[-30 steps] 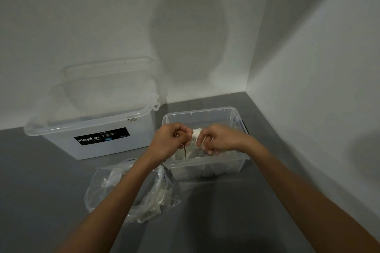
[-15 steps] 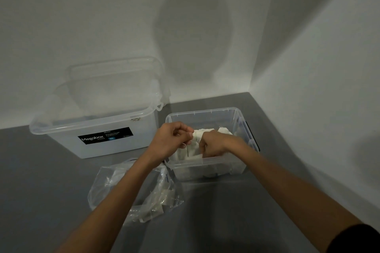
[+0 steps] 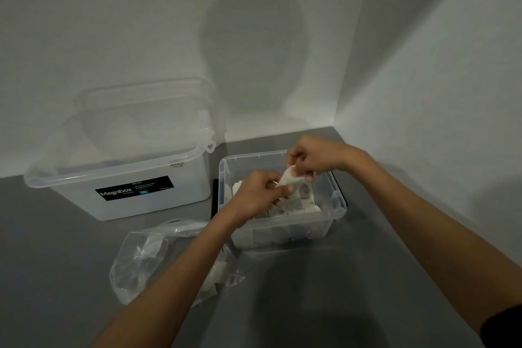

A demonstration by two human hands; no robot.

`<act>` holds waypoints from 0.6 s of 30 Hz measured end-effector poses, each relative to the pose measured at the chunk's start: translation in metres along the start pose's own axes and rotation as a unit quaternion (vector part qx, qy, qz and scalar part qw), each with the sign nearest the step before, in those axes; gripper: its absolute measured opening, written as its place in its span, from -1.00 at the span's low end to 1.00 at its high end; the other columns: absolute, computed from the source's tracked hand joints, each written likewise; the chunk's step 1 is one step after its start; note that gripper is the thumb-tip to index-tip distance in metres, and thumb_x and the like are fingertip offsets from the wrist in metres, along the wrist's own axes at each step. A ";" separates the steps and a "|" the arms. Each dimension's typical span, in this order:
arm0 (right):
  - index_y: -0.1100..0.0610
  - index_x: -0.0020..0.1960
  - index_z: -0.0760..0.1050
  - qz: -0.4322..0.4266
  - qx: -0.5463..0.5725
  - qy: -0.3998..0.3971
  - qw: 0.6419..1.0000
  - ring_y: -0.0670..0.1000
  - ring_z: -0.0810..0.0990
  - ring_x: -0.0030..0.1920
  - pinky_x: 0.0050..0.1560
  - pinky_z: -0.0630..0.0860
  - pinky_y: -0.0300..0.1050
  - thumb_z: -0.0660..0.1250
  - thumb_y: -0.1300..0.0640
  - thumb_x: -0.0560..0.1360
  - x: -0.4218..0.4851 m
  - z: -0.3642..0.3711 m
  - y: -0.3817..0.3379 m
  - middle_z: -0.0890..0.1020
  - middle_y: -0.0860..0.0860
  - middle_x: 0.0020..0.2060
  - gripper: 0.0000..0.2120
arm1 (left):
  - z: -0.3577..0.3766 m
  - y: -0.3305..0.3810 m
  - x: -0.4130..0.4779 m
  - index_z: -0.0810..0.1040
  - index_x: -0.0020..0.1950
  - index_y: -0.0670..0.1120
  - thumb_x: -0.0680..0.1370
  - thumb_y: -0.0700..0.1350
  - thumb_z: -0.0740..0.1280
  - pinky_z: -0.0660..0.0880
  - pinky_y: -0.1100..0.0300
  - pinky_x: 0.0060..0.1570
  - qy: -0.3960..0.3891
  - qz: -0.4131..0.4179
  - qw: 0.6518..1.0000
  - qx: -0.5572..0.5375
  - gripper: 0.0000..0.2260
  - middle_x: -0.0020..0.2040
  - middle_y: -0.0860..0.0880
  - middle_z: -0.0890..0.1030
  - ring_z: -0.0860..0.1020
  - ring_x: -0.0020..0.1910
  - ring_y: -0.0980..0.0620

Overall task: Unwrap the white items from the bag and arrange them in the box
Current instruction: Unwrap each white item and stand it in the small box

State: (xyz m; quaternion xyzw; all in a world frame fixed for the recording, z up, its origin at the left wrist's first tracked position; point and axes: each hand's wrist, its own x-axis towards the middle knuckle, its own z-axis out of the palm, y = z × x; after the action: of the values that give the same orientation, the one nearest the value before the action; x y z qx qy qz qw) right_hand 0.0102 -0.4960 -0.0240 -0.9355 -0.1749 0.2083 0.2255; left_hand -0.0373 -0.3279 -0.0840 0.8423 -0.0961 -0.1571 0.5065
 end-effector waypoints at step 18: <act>0.26 0.20 0.46 0.112 -0.263 0.011 0.958 0.16 0.55 0.15 0.10 0.46 0.02 0.14 0.35 0.58 0.035 0.061 0.015 0.52 0.16 0.18 -0.76 | -0.017 0.002 -0.011 0.62 0.06 -0.09 0.54 -0.09 0.35 0.53 0.40 -0.23 0.038 0.033 0.998 0.048 -0.86 -0.10 0.01 0.66 0.63 -0.22 0.18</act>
State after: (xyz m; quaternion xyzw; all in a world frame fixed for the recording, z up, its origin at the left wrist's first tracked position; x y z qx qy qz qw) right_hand 0.0153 -0.4720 -0.0915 -0.9776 -0.1152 0.1686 -0.0511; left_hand -0.0411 -0.3110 -0.0731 0.8674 -0.1118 -0.1039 0.4736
